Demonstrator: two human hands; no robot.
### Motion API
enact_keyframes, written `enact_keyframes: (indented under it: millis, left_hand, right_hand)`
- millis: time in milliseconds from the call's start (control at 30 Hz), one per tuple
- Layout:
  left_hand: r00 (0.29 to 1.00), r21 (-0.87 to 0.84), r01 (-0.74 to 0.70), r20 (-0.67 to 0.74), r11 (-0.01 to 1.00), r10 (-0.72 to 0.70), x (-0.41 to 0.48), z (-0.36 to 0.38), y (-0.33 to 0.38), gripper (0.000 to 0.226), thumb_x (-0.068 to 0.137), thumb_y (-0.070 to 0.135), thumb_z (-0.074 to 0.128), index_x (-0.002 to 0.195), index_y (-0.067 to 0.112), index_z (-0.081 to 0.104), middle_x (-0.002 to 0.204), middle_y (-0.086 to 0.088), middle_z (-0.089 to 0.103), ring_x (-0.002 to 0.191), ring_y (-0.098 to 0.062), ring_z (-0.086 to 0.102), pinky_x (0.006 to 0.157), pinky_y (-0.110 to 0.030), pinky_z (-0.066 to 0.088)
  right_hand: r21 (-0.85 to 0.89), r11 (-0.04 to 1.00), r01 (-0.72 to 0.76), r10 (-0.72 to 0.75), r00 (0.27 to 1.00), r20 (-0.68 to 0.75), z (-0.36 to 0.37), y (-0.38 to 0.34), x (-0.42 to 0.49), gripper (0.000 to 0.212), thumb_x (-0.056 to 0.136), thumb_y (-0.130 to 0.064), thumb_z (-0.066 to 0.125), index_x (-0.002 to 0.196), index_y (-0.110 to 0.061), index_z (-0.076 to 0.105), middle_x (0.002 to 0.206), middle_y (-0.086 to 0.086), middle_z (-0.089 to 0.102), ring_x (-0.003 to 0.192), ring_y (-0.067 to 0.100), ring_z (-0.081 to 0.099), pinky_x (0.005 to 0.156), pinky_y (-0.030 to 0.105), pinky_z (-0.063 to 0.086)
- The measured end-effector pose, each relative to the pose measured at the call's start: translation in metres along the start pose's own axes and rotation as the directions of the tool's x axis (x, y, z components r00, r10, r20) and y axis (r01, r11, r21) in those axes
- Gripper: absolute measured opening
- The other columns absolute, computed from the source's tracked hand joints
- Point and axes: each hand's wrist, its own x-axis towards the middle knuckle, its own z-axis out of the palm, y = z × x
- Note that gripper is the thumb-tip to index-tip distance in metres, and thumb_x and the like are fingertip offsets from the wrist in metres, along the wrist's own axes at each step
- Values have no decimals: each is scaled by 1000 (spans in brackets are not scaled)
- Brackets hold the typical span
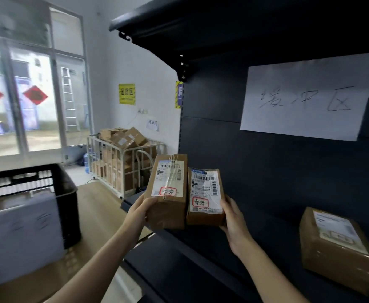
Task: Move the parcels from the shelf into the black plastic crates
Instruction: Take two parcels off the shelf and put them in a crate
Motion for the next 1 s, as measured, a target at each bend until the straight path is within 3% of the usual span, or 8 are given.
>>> enact_keyframes:
  millis: [100,167,233,367,567,700,833,1000]
  left_hand:
    - [998,40,-56,-8,998,57,-27,-20,10,39,74,42,62,111,31,59,99,15,72,88,1,67,61,-8,50]
    - [995,74,-94,-24,993,96,-44,-36,16,43,74,42,61,116,33,56,105,15,70,94,1,66,66,-8,51]
    - [988,111,-131,-62,985,138,-60,-54,25,46,75,41,61,121,35,53,109,13,69,98,-2,65,70,-13,52]
    - [964,204,-197,-137,959,227,-90,-90,40,50,77,41,60,126,39,49,113,13,68,104,-4,64,76,-20,54]
    - [922,236,-234,-255,943,292,-133,-142,56,58,75,35,64,130,34,47,117,5,67,108,-12,64,78,-23,56]
    - [888,216,-237,-347,947,301,-162,-182,67,56,72,30,66,125,35,49,112,4,69,105,-13,65,78,-26,56]
    - [864,220,-225,-406,949,299,-192,-227,78,62,76,25,65,134,29,42,118,-3,66,107,-19,64,76,-27,57]
    - [831,254,-206,-464,945,306,-223,-287,96,70,76,28,69,138,27,38,124,-4,63,113,-20,61,89,-34,51]
  right_hand:
    - [43,999,10,-14,996,83,21,5,-7,30,92,-37,51,122,-38,50,110,-10,65,102,8,60,80,28,47]
    - [67,998,11,-20,991,132,38,8,-11,27,92,-34,51,119,-38,51,110,-10,66,103,8,61,85,31,48]
    - [85,996,13,-28,983,182,58,10,-16,23,93,-31,51,114,-40,53,108,-11,67,102,7,63,89,31,48]
    - [116,993,19,-53,953,299,98,11,-29,23,94,-28,50,115,-38,54,107,-7,70,98,9,67,79,27,52]
    - [82,996,41,-72,904,421,158,17,-48,29,95,-28,49,122,-34,52,111,-5,69,105,15,64,95,37,47]
    - [99,995,25,-72,862,502,205,18,-63,25,96,-23,49,113,-39,51,111,-6,67,100,10,64,78,24,50]
    - [127,992,9,-80,818,569,258,21,-81,30,96,-16,47,119,-35,47,119,5,63,108,22,61,93,38,50]
    - [119,993,-15,-64,775,628,330,29,-105,39,95,-19,49,132,-30,43,118,4,64,100,17,66,74,28,54]
